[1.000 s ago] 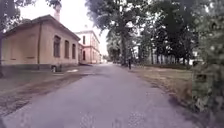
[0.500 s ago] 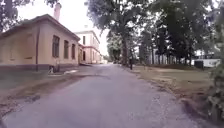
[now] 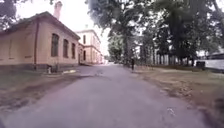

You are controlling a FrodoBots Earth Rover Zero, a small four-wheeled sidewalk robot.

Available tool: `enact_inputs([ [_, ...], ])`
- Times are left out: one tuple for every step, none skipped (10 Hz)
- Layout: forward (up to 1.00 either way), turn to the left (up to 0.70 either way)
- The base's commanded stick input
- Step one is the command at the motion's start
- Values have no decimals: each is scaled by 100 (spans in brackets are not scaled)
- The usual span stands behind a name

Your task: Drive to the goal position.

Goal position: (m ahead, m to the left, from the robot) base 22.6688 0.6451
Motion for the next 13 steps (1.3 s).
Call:
enact_inputs([
  [85, 1],
  [85, 1],
  [85, 1],
  [85, 1],
  [85, 1],
  [85, 1],
  [85, 1],
  [85, 1],
  [85, 1],
  [85, 1],
  [85, 1],
  [85, 1],
  [85, -16],
])
